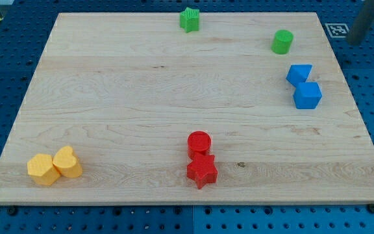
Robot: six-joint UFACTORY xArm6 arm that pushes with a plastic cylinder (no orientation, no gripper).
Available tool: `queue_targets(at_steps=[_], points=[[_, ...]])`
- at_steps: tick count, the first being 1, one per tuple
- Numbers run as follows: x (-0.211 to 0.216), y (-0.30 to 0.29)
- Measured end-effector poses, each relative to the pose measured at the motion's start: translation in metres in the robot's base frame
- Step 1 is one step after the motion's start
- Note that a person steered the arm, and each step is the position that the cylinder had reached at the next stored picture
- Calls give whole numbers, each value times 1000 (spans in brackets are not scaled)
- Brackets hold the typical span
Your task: Slide green circle closer to green star
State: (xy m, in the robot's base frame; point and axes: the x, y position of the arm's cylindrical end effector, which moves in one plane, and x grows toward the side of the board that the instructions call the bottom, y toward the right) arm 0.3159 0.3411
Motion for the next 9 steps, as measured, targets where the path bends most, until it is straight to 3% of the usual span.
queue_targets(at_steps=[1, 3, 6, 7, 9], points=[[30, -36], [6, -77], [1, -157], [-1, -165], [-4, -110]])
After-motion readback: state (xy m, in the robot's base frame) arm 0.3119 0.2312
